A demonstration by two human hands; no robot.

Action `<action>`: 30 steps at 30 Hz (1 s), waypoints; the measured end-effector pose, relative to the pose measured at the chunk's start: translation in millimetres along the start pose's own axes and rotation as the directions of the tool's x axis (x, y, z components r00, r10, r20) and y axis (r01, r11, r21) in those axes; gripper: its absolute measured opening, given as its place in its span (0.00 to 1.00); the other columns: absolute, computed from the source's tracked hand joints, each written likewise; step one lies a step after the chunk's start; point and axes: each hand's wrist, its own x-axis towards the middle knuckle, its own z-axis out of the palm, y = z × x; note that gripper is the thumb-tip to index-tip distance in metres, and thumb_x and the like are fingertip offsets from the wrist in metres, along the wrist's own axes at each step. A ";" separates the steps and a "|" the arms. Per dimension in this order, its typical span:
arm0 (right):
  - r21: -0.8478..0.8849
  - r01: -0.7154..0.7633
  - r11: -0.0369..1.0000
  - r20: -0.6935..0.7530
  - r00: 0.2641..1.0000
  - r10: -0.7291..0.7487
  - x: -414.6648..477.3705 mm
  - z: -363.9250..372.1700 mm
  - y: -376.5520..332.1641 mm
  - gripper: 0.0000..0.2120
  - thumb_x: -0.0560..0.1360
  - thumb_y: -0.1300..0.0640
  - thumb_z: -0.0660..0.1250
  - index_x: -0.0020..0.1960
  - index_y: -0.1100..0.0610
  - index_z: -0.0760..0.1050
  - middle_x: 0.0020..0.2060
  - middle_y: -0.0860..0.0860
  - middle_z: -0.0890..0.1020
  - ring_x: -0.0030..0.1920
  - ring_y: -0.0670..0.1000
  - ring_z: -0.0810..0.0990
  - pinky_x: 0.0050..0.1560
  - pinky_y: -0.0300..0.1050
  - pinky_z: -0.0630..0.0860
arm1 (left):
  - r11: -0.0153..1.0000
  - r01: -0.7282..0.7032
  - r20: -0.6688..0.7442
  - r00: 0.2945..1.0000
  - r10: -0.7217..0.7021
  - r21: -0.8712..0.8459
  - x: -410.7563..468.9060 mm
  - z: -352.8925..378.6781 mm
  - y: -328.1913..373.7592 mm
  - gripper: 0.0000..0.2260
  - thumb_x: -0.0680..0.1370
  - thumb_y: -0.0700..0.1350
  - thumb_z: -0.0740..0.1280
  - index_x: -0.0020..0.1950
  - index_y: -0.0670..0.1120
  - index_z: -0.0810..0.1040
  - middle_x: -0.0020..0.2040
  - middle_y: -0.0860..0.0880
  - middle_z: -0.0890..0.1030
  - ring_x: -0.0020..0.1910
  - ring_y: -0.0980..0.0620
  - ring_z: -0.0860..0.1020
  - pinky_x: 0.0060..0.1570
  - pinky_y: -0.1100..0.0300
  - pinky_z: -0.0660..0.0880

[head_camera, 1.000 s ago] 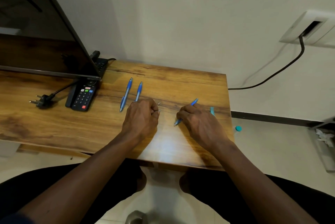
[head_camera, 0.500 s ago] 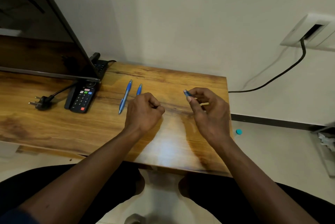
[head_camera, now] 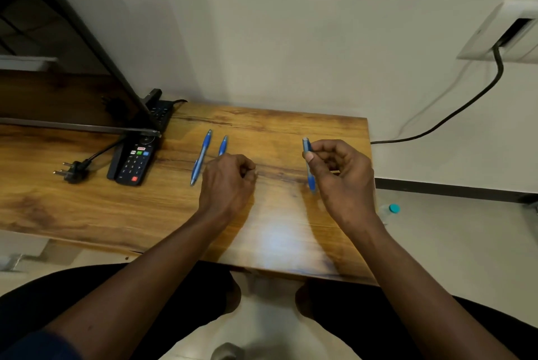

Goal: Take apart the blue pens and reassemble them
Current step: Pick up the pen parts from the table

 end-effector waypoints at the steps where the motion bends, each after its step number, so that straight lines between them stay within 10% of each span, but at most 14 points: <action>1: 0.003 0.004 1.000 0.003 1.000 -0.004 -0.3 -0.3 0.3 0.04 0.77 0.55 0.74 0.52 0.48 0.84 0.43 0.45 0.86 0.44 0.44 0.83 0.43 0.35 0.79 | 1.000 0.004 0.004 1.000 -0.004 0.018 1.4 0.6 -0.5 0.07 0.80 0.42 0.73 0.58 0.45 0.85 0.49 0.49 0.86 0.48 0.55 0.82 0.48 0.62 0.79; 8: 0.041 0.011 0.999 0.009 1.000 -0.011 0.6 -1.2 -1.1 0.05 0.77 0.57 0.74 0.52 0.50 0.84 0.43 0.45 0.86 0.45 0.43 0.84 0.45 0.35 0.79 | 0.997 -0.022 0.093 0.996 0.015 0.069 5.3 0.3 0.3 0.03 0.82 0.42 0.71 0.53 0.45 0.84 0.46 0.50 0.84 0.46 0.54 0.81 0.53 0.52 0.81; 16: -0.083 0.034 0.996 0.007 0.999 -0.034 0.7 -2.4 -6.2 0.05 0.77 0.55 0.74 0.52 0.47 0.84 0.43 0.42 0.86 0.43 0.42 0.82 0.39 0.31 0.77 | 0.839 0.012 0.115 0.991 0.061 -0.545 10.7 -34.0 48.4 0.04 0.82 0.39 0.71 0.50 0.42 0.85 0.42 0.45 0.87 0.40 0.50 0.88 0.42 0.56 0.86; 30: -0.288 0.214 0.933 0.096 0.976 -0.194 -4.5 -4.1 -7.8 0.10 0.78 0.50 0.72 0.59 0.47 0.85 0.47 0.38 0.85 0.40 0.43 0.82 0.41 0.48 0.83 | 0.913 -0.315 -0.021 0.947 0.320 -0.259 6.7 -43.9 51.0 0.04 0.81 0.41 0.73 0.52 0.47 0.87 0.39 0.54 0.87 0.38 0.63 0.86 0.43 0.54 0.85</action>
